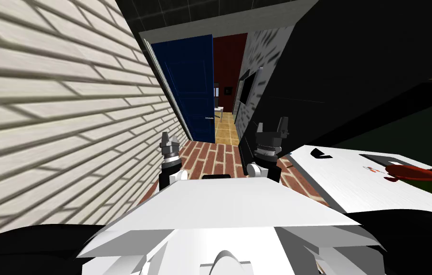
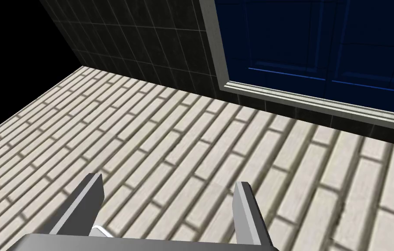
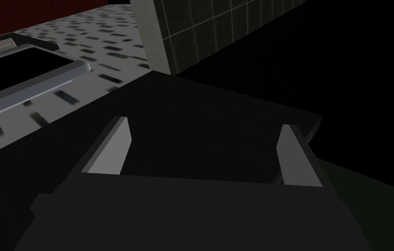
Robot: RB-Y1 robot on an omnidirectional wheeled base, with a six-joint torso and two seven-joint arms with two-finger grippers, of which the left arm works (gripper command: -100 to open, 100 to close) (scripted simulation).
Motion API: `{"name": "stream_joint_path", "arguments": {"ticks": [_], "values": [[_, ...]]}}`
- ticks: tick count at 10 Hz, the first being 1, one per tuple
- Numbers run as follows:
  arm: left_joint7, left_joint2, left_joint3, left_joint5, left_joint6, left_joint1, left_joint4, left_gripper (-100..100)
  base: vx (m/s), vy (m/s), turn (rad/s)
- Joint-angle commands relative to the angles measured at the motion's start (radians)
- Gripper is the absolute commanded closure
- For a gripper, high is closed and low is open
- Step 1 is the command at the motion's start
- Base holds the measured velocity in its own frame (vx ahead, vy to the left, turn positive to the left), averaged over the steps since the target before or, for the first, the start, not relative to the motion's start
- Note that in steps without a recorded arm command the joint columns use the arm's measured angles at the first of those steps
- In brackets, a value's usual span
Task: Pull the door open
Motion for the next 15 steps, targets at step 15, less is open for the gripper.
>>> {"name": "stream_joint_path", "arguments": {"ticks": [15], "values": [[0.098,0.145,0.023,0.031,0.068,-0.193,0.362,-100,0.153,0.0,-0.076]]}}
